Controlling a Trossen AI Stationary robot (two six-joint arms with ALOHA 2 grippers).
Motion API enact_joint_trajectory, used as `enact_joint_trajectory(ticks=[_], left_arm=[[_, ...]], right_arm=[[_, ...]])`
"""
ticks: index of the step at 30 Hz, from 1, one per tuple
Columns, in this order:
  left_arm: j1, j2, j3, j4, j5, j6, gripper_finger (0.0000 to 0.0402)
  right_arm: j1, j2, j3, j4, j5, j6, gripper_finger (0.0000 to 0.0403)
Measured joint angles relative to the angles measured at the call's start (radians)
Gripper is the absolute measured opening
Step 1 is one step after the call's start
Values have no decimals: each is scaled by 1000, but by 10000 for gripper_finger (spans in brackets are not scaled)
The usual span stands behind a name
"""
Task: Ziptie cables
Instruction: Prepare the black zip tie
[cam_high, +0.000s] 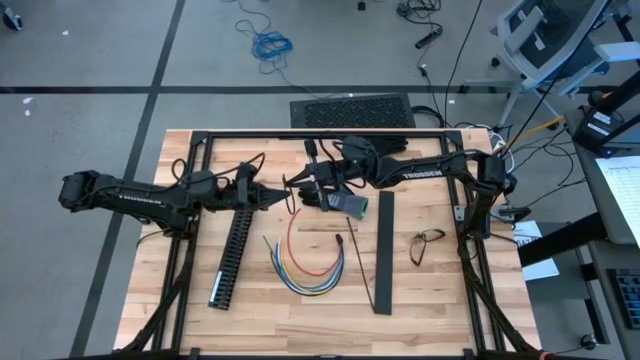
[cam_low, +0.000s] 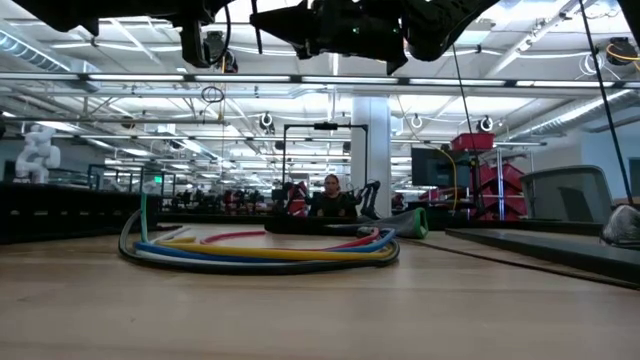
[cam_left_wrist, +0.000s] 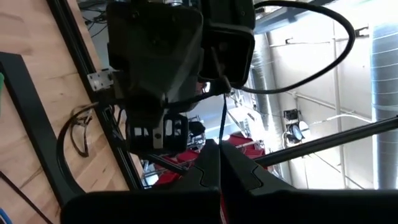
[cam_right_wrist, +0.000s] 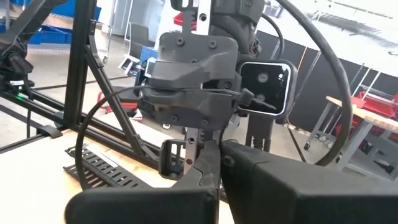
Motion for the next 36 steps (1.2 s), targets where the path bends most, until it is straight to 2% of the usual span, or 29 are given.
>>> enact_joint_trajectory(ticks=[11, 16, 24, 30, 36], left_arm=[[0, 0, 0, -10, -48, -21, 0], [29, -25, -10, -19, -50, -17, 0], [58, -63, -11, -64, -20, 28, 2], [58, -64, -11, -60, -20, 28, 27], [58, -64, -12, -44, -16, 28, 73]], right_arm=[[2, 0, 0, -3, -4, -5, 0], [4, -3, 0, -3, -48, -7, 0], [4, -4, -1, -5, -46, -6, 0], [4, -4, -1, -6, -50, -4, 0], [4, -5, -1, -6, -50, -4, 0]])
